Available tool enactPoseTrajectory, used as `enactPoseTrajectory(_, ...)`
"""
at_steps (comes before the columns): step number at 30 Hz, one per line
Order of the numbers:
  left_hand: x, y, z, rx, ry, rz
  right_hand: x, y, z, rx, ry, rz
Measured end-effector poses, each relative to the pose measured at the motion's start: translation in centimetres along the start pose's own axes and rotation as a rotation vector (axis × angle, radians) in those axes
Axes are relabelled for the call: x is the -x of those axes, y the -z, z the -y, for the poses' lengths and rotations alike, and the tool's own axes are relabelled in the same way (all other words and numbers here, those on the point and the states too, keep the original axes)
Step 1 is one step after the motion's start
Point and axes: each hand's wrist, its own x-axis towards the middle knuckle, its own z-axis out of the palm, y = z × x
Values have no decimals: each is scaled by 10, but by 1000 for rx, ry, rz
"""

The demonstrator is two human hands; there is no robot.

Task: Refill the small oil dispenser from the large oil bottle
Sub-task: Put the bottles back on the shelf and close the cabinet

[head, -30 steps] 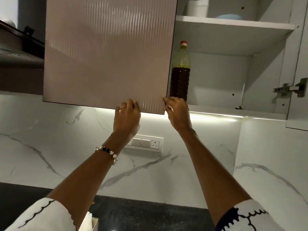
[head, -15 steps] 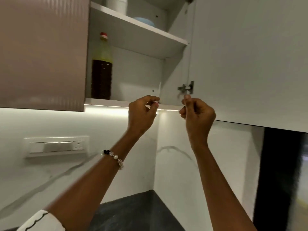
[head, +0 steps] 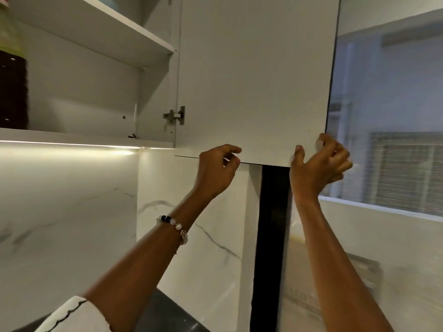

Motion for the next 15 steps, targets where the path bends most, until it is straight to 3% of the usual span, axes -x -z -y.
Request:
enactPoseTrajectory(3,-1,-13,-2,32,45,17,-12,6,-11,-272,-29,210)
enactPoseTrajectory(11,-2,-8,-14,195,116,-26,-18,18,-7,-543,-200,19)
enactPoseTrajectory(15,-1,11,-30,290,26,-69,-7,35,17,-939,-308,226)
